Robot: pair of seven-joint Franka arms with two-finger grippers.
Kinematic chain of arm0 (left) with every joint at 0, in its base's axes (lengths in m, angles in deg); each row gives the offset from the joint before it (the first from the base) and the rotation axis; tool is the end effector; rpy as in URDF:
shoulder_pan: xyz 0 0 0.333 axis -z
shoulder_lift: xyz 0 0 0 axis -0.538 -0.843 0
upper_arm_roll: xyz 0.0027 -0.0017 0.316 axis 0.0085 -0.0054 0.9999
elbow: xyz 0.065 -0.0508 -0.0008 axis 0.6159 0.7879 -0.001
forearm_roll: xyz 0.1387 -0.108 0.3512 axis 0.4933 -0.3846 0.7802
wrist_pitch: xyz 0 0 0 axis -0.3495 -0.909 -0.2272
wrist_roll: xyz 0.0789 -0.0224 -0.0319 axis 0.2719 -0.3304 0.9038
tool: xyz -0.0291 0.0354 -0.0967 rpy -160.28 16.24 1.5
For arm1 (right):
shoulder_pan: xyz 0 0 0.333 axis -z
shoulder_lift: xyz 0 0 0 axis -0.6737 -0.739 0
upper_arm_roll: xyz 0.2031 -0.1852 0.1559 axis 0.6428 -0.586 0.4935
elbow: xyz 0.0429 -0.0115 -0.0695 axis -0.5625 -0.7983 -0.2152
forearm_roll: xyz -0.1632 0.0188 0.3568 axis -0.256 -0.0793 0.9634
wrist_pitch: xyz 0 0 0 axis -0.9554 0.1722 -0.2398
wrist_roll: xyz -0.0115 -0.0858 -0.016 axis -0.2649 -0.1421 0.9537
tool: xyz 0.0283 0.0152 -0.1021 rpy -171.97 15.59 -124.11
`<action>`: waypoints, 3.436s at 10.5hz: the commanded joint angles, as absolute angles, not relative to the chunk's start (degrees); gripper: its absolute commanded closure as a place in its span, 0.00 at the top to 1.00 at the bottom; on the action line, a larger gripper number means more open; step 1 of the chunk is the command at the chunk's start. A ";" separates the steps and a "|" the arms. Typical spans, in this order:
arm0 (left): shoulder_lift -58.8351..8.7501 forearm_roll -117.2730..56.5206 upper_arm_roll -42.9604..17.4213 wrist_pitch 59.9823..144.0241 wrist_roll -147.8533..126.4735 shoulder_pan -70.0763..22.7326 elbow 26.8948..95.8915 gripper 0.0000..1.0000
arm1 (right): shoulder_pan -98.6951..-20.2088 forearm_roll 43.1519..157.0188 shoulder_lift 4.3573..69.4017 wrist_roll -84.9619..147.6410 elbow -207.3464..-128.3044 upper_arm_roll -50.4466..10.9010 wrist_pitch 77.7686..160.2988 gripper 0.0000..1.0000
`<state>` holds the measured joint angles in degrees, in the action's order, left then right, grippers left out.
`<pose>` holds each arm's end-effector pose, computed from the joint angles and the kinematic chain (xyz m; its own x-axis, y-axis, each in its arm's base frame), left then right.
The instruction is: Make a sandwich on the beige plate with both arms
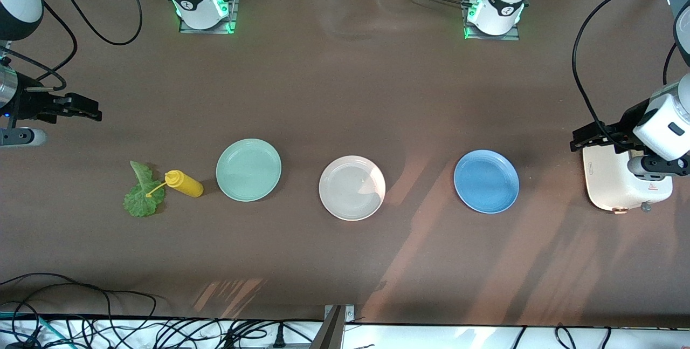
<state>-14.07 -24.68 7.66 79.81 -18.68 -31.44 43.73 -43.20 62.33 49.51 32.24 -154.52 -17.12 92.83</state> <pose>0.6352 0.0035 0.5468 0.9995 -0.0042 -0.0304 -0.0027 -0.9988 0.0484 0.6053 -0.0198 0.5499 0.9895 0.0692 -0.1272 0.0711 -0.9974 0.0105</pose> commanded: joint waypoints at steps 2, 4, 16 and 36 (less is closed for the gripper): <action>-13.75 -23.41 7.40 79.15 -19.07 -31.93 43.51 1.00 | -42.88 63.06 49.45 32.11 -153.88 -17.05 92.53 1.00; -13.84 -23.32 7.40 79.15 -19.07 -32.02 43.51 1.00 | -42.88 63.06 49.45 32.11 -153.79 -17.05 92.53 1.00; -13.84 -23.40 7.49 79.15 -18.99 -34.03 43.07 1.00 | -42.88 63.15 49.45 32.11 -153.79 -17.05 92.53 1.00; -27.90 -16.99 7.49 79.67 -37.36 -53.29 43.51 0.95 | -43.50 62.45 47.42 31.32 -153.79 -16.87 99.74 1.00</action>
